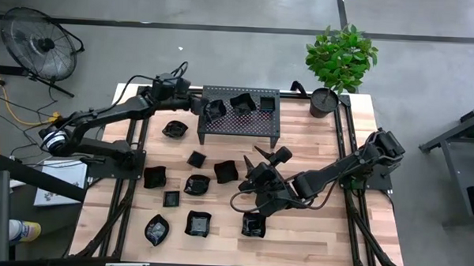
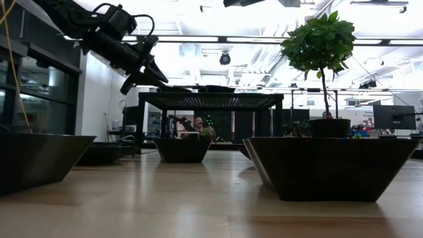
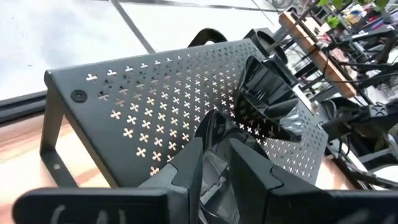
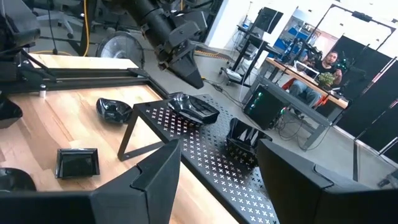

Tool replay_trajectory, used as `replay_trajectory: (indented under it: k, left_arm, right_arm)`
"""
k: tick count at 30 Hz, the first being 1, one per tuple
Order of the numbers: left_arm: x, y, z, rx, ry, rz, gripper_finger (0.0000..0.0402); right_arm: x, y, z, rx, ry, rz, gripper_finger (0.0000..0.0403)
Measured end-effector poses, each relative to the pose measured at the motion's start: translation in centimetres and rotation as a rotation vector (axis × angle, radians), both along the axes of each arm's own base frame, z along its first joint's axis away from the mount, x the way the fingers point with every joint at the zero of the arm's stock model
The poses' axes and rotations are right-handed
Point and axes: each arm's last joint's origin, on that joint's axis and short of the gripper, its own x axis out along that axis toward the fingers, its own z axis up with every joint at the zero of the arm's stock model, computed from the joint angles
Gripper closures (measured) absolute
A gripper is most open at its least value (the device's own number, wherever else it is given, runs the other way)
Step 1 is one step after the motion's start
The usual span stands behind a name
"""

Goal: Pick & Place Mini shaped plates
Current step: Stack the leaf shaped plate on top of the leaf shaped plate on the shelf

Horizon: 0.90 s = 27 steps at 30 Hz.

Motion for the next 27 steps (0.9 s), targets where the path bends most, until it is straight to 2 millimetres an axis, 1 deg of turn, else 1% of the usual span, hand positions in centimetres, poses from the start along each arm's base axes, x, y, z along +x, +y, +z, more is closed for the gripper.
replay_trajectory:
  k: [3,7,11,15,19,21,24,27]
  left_arm:
    - [0.0,0.0,0.1,0.022,-0.001,-0.003,0.0328]
    - [-0.2,0.1,0.8,0.112,-0.019,-0.052,0.0328]
    - [-1.5,-0.1,2.7,0.266,-0.078,-0.145,0.0328]
    - [-3.2,-1.1,3.7,0.343,-0.049,-0.214,0.0328]
    - [-5.1,-2.0,3.6,0.391,0.076,-0.217,0.0328]
    - [-6.2,-2.4,3.4,0.388,0.155,-0.188,0.0328]
    - [-7.6,-2.6,2.4,0.334,0.311,-0.112,0.0328]
    - [-8.5,-2.6,1.2,0.240,0.453,-0.057,0.0328]
  right_arm:
    - [0.0,0.0,0.0,0.000,0.000,0.000,0.0194]
    - [0.0,0.0,0.0,0.001,0.007,0.006,0.0194]
    - [-0.1,0.3,-0.1,0.007,0.015,0.025,0.0194]
    - [-0.4,0.7,-0.2,0.023,0.005,0.033,0.0194]
    - [-0.6,0.8,-0.4,0.051,-0.008,0.037,0.0194]
    - [-0.6,0.9,-0.5,0.087,-0.012,0.055,0.0194]
    - [-0.6,1.0,-0.6,0.134,-0.013,0.086,0.0194]
    - [-0.5,1.0,-0.7,0.156,0.000,0.111,0.0194]
